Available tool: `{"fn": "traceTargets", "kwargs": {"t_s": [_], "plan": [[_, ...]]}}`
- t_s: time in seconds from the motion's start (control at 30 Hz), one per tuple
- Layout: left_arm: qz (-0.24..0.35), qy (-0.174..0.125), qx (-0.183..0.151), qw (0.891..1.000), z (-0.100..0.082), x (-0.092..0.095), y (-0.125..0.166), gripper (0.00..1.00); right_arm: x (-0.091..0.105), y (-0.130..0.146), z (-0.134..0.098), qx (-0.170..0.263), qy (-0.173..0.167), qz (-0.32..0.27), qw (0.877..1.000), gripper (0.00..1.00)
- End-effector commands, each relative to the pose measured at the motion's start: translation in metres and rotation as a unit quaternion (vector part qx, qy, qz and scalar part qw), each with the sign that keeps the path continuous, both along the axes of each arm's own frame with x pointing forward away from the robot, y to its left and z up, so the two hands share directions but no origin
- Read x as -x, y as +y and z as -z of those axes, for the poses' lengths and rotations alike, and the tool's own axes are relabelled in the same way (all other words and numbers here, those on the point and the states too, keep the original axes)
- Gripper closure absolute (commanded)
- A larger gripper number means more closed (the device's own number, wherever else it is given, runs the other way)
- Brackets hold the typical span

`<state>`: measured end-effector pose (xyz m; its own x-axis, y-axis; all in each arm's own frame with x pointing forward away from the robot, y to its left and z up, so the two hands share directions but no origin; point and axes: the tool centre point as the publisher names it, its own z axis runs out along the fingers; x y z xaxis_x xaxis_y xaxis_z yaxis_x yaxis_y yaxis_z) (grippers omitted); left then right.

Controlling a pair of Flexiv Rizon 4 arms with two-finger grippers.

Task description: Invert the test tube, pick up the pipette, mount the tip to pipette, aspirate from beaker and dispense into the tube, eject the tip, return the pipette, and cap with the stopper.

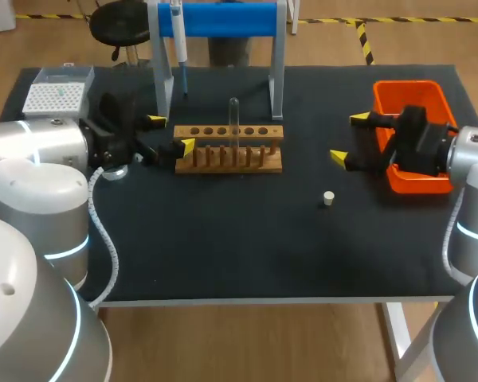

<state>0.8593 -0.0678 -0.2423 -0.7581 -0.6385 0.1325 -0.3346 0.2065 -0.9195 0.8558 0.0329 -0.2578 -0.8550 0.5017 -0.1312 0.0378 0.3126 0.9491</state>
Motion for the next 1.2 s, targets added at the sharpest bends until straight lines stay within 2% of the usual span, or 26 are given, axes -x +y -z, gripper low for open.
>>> {"fn": "traceTargets", "kwargs": {"t_s": [0.03, 0.2, 0.33, 0.53, 0.9, 1.07, 1.2], "plan": [[0.000, -0.002, 0.002, 1.000, 0.001, 0.001, 0.000, 0.00, 0.000, 0.001, 0.000, 0.001, -0.001, 0.002, 1.000, 0.00], [0.000, -0.002, 0.002, 1.000, 0.001, 0.001, 0.000, 0.00, 0.000, 0.001, 0.000, 0.001, -0.001, 0.002, 1.000, 0.00], [0.000, -0.002, 0.002, 1.000, 0.001, 0.001, 0.000, 0.00, -0.008, 0.005, -0.001, 0.012, -0.021, 0.000, 1.000, 0.00], [0.000, -0.002, 0.002, 1.000, 0.001, 0.001, 0.000, 0.00, -0.020, 0.015, -0.012, -0.004, -0.040, -0.029, 0.999, 0.00], [0.000, -0.002, 0.002, 1.000, 0.001, 0.001, 0.000, 0.00, -0.050, 0.040, -0.030, -0.071, -0.069, -0.139, 0.985, 0.00], [0.000, -0.002, 0.002, 1.000, 0.001, 0.001, 0.000, 0.00, -0.062, 0.055, -0.036, -0.088, -0.064, -0.190, 0.976, 0.00], [0.000, -0.002, 0.002, 1.000, 0.001, 0.001, 0.000, 0.00, -0.070, 0.071, -0.035, -0.098, -0.045, -0.223, 0.969, 0.00]]}}
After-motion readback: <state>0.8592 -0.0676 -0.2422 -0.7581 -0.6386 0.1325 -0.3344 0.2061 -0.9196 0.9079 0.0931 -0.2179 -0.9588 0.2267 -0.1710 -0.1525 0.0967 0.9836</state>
